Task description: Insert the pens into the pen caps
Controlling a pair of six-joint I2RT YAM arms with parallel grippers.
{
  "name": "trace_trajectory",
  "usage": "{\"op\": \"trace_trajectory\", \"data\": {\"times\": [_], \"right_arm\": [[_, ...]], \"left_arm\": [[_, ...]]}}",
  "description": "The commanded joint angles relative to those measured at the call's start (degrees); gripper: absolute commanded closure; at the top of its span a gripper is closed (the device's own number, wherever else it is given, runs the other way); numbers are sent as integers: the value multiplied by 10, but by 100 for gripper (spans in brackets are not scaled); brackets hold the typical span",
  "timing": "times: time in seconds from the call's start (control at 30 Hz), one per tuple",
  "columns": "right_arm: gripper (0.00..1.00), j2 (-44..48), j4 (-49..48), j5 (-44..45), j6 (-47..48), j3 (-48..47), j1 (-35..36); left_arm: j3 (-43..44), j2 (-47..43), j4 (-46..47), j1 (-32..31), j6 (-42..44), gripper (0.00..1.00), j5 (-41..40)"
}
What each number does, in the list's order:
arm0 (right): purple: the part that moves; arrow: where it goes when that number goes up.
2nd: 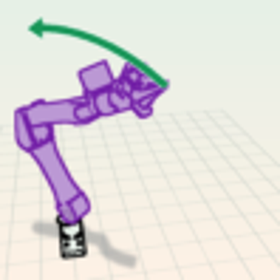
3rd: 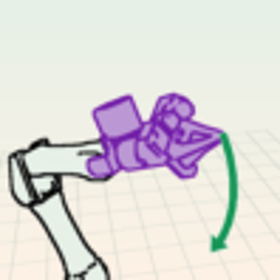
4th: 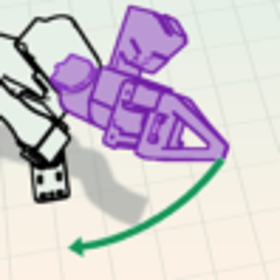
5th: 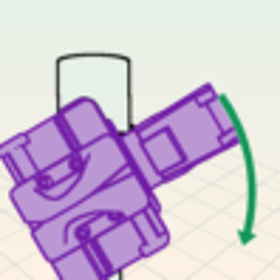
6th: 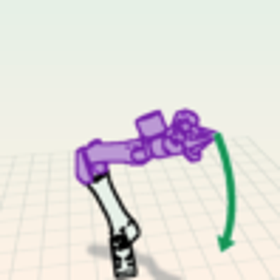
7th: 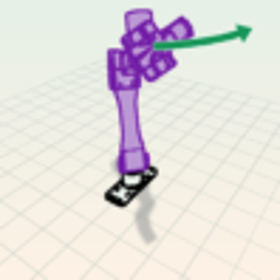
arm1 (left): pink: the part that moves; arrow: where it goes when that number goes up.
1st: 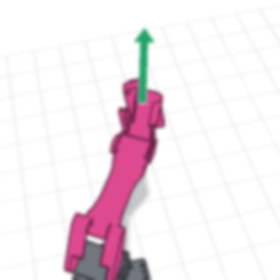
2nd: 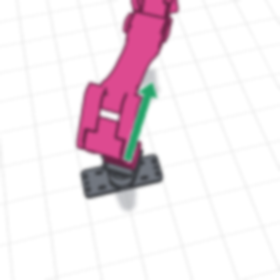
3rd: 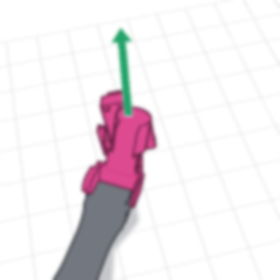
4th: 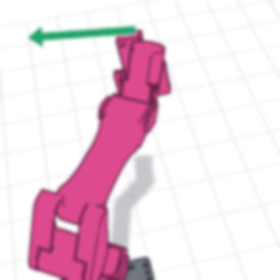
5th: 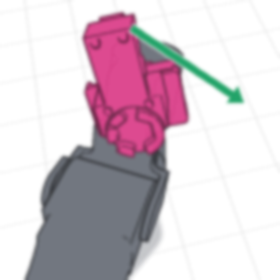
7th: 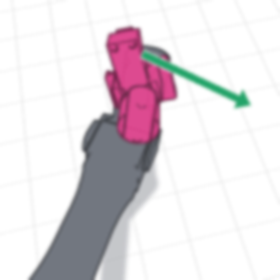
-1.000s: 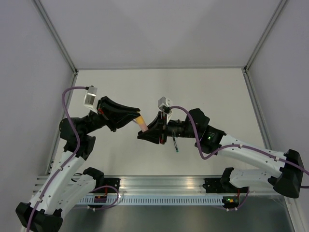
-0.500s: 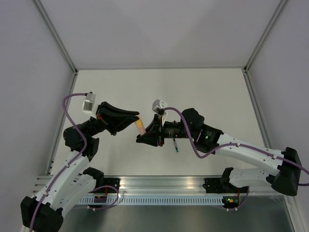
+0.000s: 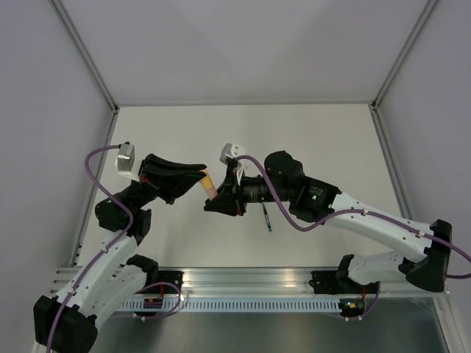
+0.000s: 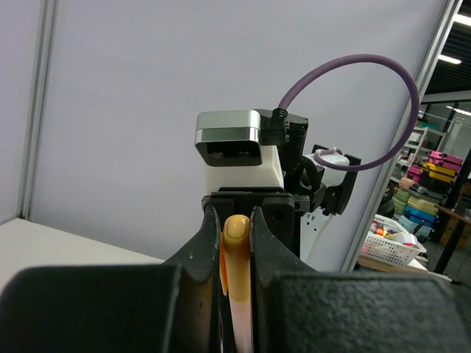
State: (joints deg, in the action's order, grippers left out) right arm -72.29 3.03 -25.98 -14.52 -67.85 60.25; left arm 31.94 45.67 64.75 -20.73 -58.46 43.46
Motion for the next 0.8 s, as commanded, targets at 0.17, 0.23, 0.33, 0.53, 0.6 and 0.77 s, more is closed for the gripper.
{"op": "trace_trajectory", "data": {"times": [0.17, 0.23, 0.33, 0.53, 0.6, 0.77], "right_arm": [[100, -7, -130, 81, 35, -132, -21], [100, -7, -130, 80, 40, -140, -25], [100, -10, -118, 86, 49, -159, -29], [100, -1, -94, 95, 65, -175, -43], [100, 2, -97, 94, 64, -173, -47], [100, 8, -104, 90, 57, -168, -51]], "left_arm": [[-55, 18, 7, -12, -41, 98, 138], [-58, 21, 15, -12, -53, 98, 136], [-61, 33, 20, -12, -66, 98, 138], [-77, 28, 26, -12, -69, 98, 134], [-78, 28, 26, -12, -70, 98, 135], [-77, 28, 30, -12, -78, 98, 130]]}}
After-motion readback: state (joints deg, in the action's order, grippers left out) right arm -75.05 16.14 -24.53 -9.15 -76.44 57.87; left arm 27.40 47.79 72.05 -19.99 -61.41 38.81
